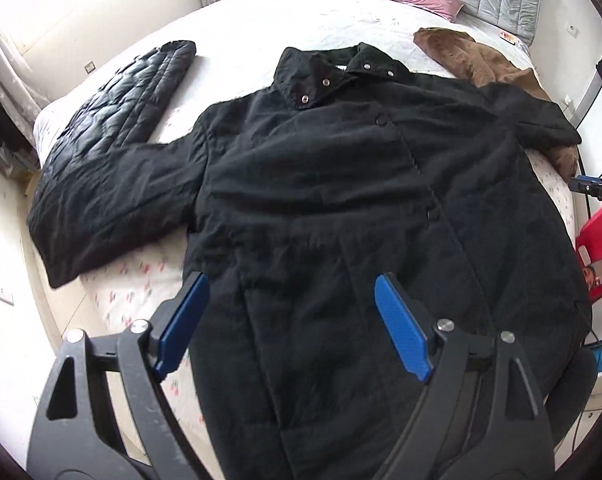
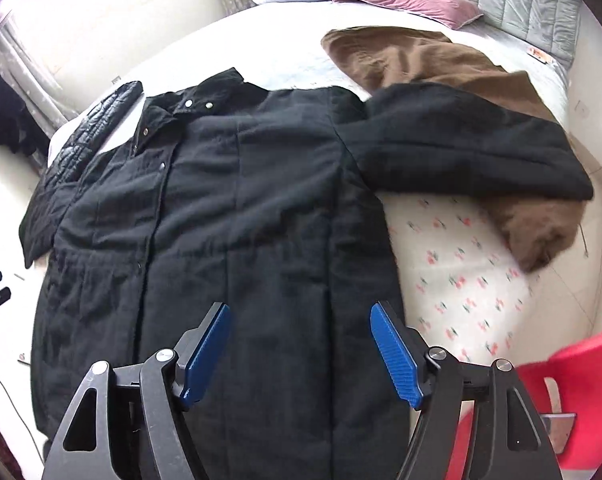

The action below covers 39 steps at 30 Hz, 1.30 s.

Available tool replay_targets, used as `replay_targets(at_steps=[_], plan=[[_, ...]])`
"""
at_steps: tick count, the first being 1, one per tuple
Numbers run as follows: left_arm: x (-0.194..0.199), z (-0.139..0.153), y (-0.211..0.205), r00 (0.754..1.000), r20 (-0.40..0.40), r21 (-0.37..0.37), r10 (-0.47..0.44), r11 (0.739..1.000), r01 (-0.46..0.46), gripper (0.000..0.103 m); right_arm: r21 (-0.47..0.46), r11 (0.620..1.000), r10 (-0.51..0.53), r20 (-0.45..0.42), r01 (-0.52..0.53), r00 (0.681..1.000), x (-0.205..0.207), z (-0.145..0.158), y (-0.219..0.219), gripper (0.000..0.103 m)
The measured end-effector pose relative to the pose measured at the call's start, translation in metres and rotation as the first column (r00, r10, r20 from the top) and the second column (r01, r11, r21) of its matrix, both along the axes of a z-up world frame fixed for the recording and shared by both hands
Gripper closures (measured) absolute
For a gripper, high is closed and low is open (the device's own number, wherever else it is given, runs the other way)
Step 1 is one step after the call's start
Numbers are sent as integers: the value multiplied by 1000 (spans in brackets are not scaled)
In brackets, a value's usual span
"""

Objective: Fold large clothes
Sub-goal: 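Press and smooth the black coat body with both open grippers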

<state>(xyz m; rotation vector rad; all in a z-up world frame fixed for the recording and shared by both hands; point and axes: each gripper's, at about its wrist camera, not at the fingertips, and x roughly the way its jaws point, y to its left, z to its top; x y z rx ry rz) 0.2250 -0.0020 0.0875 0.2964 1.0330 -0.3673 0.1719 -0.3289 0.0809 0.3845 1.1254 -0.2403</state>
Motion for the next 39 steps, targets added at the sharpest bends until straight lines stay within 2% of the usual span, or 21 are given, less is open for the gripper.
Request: replay_targets(at_steps=[4,7,9,11,13,14,15,16,18,20,22,23,25,28,32,34,39], plan=[[80,-18,-46,999,27,-64,47,997,-45,18,-64,998,9,74,-4,997,83,-6,-3,29],[130,-44,-65,990,103,-134,100,987,-85,18,-109,994,4,160,13,987,134,-24,-10,29],[155,-68,-70,986,122,-192,117,977,-92,18,-151,988,1,203,30,979,161,-43,-19,29],[173,-103,-69,986,95,-239,139,964,-113,18,-172,984,-9,202,45,979,178,-70,-29,29],[179,-148,-64,989,19,-247,144,960,-135,18,-177,983,-32,140,56,990,183,-111,-41,28],[171,-166,-61,991,33,-261,126,959,-113,18,-177,983,-21,124,43,992,179,-133,-45,28],[159,-166,-58,989,83,-294,122,951,-93,17,-174,984,6,165,24,986,170,-146,-45,28],[155,-162,-55,992,55,-314,111,945,-88,10,-160,987,1,211,33,978,161,-143,-45,28],[140,-157,-55,997,35,-299,74,952,-60,6,-145,988,-13,229,48,973,144,-134,-43,25],[118,-157,-62,998,59,-200,18,980,-5,5,-164,986,17,228,21,974,129,-132,-34,23],[100,-155,-69,998,60,-89,1,996,4,5,-188,982,31,178,3,983,118,-127,-24,23],[91,-153,-73,999,48,-44,0,999,2,5,-198,980,44,143,-15,989,111,-124,-20,22],[67,-150,-75,1000,16,-5,7,1000,-7,5,-206,977,76,82,-58,994,97,-120,-6,13],[29,-150,-69,997,-72,-31,8,999,-10,5,-162,980,119,13,-115,993,69,-122,5,7],[-32,-146,-65,989,-133,-3,-72,997,72,5,-136,978,153,-51,-158,987,16,-120,15,5],[-62,-143,-60,977,-185,-5,-105,994,106,5,-118,976,173,-86,-182,981,-14,-122,24,0],[-119,-134,-50,948,-265,15,-178,982,189,4,-130,956,251,-99,-262,963,-72,-119,49,0]])
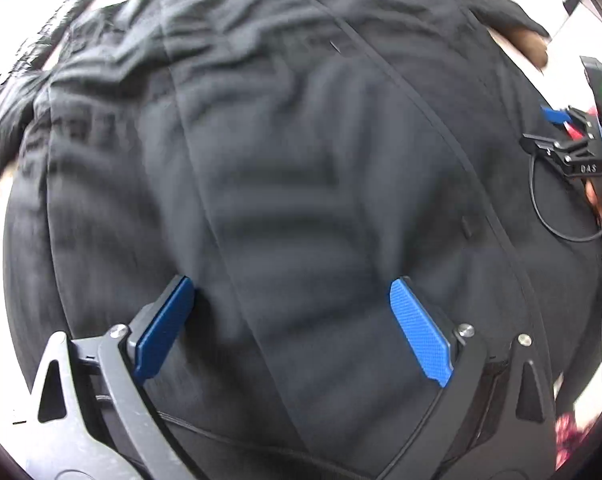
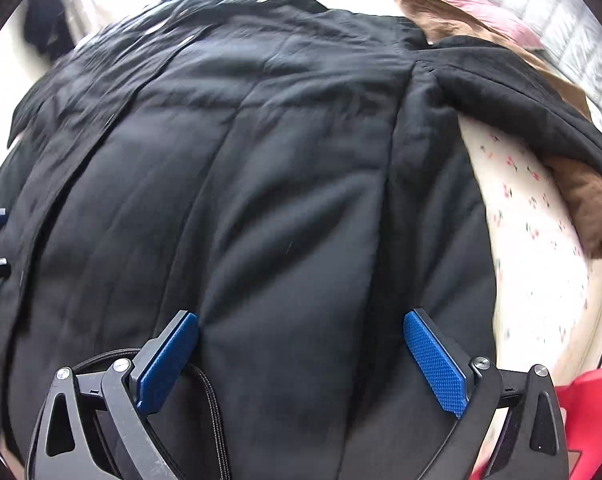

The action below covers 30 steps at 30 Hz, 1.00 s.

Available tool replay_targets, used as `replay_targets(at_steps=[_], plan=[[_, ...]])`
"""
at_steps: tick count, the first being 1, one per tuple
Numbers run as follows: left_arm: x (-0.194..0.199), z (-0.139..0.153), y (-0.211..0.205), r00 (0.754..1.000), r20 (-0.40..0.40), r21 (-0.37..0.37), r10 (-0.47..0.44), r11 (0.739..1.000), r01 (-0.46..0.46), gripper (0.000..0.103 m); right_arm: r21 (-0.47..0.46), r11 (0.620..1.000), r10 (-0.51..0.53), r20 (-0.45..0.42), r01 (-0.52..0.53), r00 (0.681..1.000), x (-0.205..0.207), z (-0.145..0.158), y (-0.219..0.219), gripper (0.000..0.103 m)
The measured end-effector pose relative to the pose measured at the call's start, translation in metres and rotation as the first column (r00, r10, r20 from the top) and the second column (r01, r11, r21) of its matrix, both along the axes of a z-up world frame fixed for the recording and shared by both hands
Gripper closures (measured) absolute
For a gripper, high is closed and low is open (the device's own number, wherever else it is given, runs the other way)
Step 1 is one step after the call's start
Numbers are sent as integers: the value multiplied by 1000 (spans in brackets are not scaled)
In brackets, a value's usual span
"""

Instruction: Fold large clothes

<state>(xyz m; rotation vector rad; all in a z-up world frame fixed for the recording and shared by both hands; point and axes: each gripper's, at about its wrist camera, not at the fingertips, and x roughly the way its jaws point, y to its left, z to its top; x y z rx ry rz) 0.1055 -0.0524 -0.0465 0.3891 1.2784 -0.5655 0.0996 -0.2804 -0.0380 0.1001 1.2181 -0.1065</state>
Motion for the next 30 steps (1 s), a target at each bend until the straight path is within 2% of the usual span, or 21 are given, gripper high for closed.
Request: replay_targets(at_steps=[4,6,8,11,13,15,17,18,19,22,23,25,26,28,30], plan=[[-22,19,-2,999,-34,-14,-13,1000,12,5,-16,998,61,-39,-62,997,-9,3,12,0],[-23,40,-4,999,45,-34,6,999,-4,5,27,994,112,-70,-111,991,-9,5,11,0],[-17,60,-8,987,149,-34,53,998,-49,4,95,990,111,-46,-107,993,-6,16,-5,0],[5,83,-11,969,207,-84,132,990,-117,4,187,982,11,50,-20,999,-8,45,-46,0],[19,90,-12,968,189,-136,167,980,-142,5,203,978,-81,118,56,990,-13,65,-82,0],[34,95,-20,967,175,-179,187,972,-156,5,217,964,-192,169,154,967,-22,82,-121,0],[42,97,-21,955,189,-252,228,951,-177,4,248,933,-313,205,260,927,-24,91,-172,0],[50,91,-21,948,194,-293,250,938,-188,4,260,911,-378,226,319,898,-22,95,-201,0],[56,86,-29,942,195,-335,274,921,-198,5,271,884,-447,252,381,858,-31,100,-225,0],[68,69,-31,931,169,-432,324,873,-226,5,366,764,-638,309,531,705,-55,100,-298,3],[72,62,-30,928,159,-442,338,864,-239,5,425,720,-685,310,548,659,-63,97,-317,5],[81,51,-27,917,148,-414,369,866,-282,5,534,642,-752,296,550,590,-76,84,-348,16],[84,48,-25,909,145,-397,391,865,-308,5,572,609,-777,292,549,558,-80,78,-359,18],[89,42,-19,901,121,-400,417,851,-340,5,622,570,-804,287,537,521,-85,69,-374,20],[92,38,-12,900,95,-419,425,837,-352,5,633,530,-831,254,565,495,-80,56,-384,21]])
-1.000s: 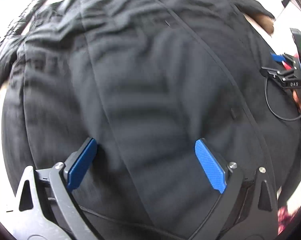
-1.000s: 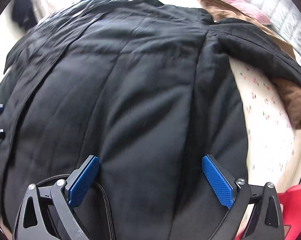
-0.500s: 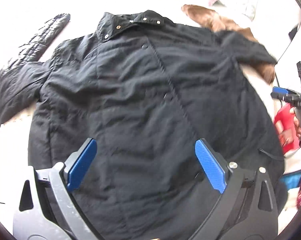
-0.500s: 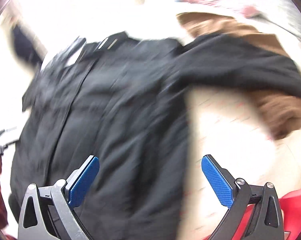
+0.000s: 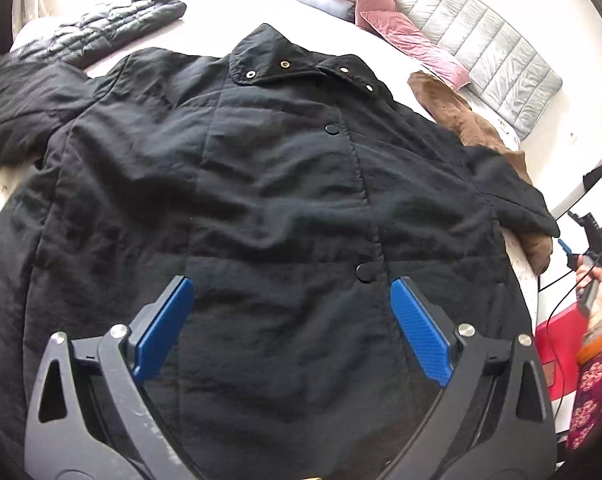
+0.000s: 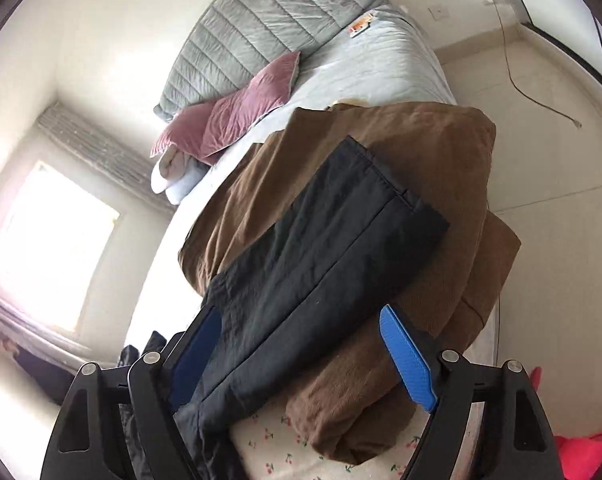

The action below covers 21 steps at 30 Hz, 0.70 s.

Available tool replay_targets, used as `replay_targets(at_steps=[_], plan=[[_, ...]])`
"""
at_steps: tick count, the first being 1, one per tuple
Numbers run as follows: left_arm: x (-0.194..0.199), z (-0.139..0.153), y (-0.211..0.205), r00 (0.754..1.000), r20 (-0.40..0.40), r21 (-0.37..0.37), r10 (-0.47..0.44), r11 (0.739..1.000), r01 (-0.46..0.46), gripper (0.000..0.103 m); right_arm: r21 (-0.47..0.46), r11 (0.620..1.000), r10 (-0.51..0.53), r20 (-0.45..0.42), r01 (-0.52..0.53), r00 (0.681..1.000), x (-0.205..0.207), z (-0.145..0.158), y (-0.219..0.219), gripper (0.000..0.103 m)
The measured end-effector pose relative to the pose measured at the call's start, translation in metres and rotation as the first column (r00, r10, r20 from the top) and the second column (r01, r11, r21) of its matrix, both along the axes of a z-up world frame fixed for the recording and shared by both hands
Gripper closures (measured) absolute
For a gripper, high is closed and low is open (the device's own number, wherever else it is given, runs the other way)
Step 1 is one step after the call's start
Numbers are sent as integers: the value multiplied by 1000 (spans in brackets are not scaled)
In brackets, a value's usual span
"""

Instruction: Fold large clothes

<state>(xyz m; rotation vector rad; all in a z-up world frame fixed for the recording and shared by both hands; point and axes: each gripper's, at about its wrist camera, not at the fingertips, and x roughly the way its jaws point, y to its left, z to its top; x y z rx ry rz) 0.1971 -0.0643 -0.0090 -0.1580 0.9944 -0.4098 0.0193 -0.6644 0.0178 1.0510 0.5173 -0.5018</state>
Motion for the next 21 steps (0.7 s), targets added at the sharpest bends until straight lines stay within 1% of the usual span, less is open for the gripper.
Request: replay_targets(at_steps=[1,3,5,6,7,8,9,11,15,18,21], plan=[[1,-3,3,1000,-8,-4,8,1000,-8,5,13,1000,-23,-35,24,999,3,-7,-3,22],[3,-8,5,1000,-20,2,15,1000,-15,5,28,999,-30,-63,32,998,11,-19,-10,26],[5,-12,7,999,-29,0,14,1000,-14,5,15,999,-46,-86,48,995,18,-21,-13,44],[5,-13,8,999,-32,-7,16,1000,-16,5,2,998,-66,-111,67,992,21,-21,-13,64],[5,-13,9,999,-35,-15,17,1000,-18,5,-17,996,-94,-132,93,987,19,-21,-11,77],[5,-12,10,999,-36,-24,16,1000,-17,5,-43,992,-121,-137,116,983,20,-14,-9,82],[5,-11,11,999,-34,-31,14,999,-15,5,-78,989,-136,-123,127,983,20,-5,-6,92],[4,-6,14,1000,-20,-34,15,999,-16,5,-147,983,-120,-87,107,989,26,19,3,95],[1,9,25,999,29,-68,35,997,-33,5,-278,960,-37,-35,26,999,48,84,33,96],[1,16,34,998,33,-110,51,993,-47,5,-345,937,57,19,-47,998,71,134,66,96],[1,22,40,998,37,-137,56,989,-50,5,-394,909,179,68,-139,982,97,177,111,96]])
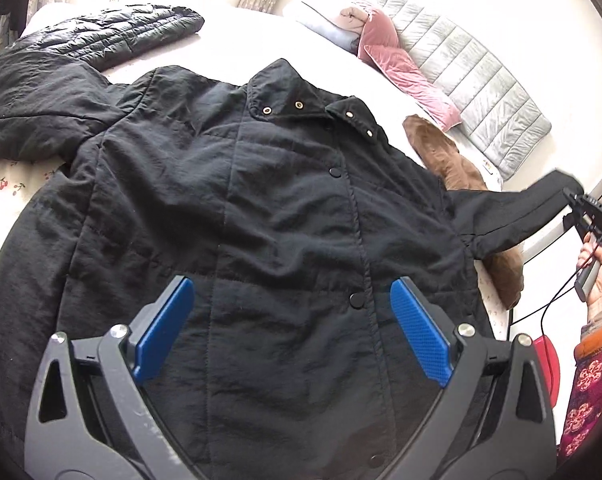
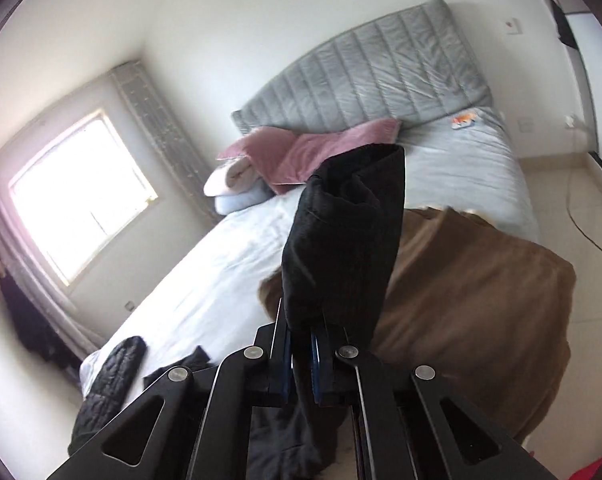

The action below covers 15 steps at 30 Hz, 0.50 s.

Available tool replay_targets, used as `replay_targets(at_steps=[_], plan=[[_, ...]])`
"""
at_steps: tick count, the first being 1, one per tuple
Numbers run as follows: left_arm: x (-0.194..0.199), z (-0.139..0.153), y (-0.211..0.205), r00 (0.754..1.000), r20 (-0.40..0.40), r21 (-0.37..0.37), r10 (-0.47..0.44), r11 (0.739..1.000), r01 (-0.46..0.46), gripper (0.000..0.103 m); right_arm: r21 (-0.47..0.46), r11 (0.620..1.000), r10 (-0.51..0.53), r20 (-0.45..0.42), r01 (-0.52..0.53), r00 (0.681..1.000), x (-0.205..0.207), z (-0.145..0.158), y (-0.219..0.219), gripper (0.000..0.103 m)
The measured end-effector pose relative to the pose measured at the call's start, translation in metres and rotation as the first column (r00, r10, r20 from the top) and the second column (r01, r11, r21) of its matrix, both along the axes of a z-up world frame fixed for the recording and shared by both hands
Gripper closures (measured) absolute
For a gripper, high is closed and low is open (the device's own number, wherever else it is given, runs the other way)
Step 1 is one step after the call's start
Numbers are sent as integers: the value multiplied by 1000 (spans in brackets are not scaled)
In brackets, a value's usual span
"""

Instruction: Fold large clothes

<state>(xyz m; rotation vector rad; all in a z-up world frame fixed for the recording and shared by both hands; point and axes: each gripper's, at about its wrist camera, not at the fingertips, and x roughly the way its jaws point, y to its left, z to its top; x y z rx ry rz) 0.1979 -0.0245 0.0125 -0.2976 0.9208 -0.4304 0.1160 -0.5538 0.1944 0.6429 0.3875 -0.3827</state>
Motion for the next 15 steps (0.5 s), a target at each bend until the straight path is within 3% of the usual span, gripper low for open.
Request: replay_targets(at_steps=[6,11,12,14,15], plan=[[2,9,9,999,37,8,12,1000,-13,5,-63,967,247,21,-245,969,63,49,106,96],[7,9,22,999,20,-26,37,999,-37,5,-55,916,396,-21,-396,918,114,34,192,95],[9,8,24,999,10,-42,39,998,-38,5,-40,905,422,-24,-423,906,122,23,208,91],[10,8,30,999,-8,-85,41,996,-41,5,8,873,488,-26,-488,872,134,-8,239,70],[11,8,31,999,-14,-104,37,994,-38,5,44,849,527,-21,-526,849,134,-29,250,48]])
